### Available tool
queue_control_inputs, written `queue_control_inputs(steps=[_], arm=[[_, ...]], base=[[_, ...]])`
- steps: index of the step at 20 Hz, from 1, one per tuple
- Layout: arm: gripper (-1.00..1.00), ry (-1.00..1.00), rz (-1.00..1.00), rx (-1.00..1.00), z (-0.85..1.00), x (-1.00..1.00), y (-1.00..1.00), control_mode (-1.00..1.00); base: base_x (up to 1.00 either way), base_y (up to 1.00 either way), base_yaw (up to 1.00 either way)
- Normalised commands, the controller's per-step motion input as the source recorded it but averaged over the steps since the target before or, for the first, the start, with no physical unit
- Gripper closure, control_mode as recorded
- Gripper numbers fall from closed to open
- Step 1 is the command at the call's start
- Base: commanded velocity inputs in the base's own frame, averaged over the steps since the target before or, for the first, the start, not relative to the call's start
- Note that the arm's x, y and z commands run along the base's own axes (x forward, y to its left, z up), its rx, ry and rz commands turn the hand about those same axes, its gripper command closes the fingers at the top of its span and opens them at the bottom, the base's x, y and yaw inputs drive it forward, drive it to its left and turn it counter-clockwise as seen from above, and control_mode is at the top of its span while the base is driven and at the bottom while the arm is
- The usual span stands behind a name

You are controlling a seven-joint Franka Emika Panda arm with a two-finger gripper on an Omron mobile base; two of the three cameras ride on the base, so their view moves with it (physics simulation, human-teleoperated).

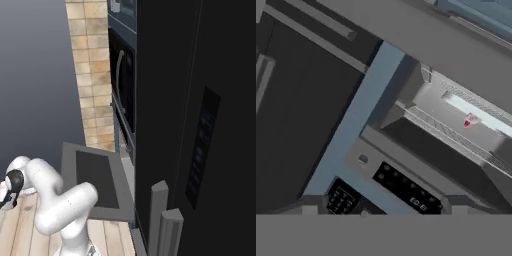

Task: Take the baked cake out of the oven and place it on the plate for cooling. Then close the oven door.

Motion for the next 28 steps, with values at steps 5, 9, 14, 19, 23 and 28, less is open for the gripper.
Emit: queue_control_inputs(steps=[5,9,14,19,23,28], arm=[[-1.0,0.46,0.0,0.34,0.97,0.66,-0.92,-1.0],[-1.0,0.85,0.0,0.23,0.58,0.42,-0.97,-1.0],[-1.0,0.94,-0.08,0.02,0.3,0.14,-0.44,-1.0],[-1.0,0.93,-0.08,-0.03,0.0,0.48,-0.44,-1.0],[-1.0,0.28,0.0,0.0,-0.2,0.63,-0.21,-1.0],[-1.0,0.04,0.0,0.0,-0.39,0.75,0.0,-1.0]], base=[[0.0,0.0,0.0],[0.0,0.0,0.0],[0.0,0.0,0.0],[0.0,0.0,0.0],[0.0,0.0,0.0],[0.0,0.0,0.0]])
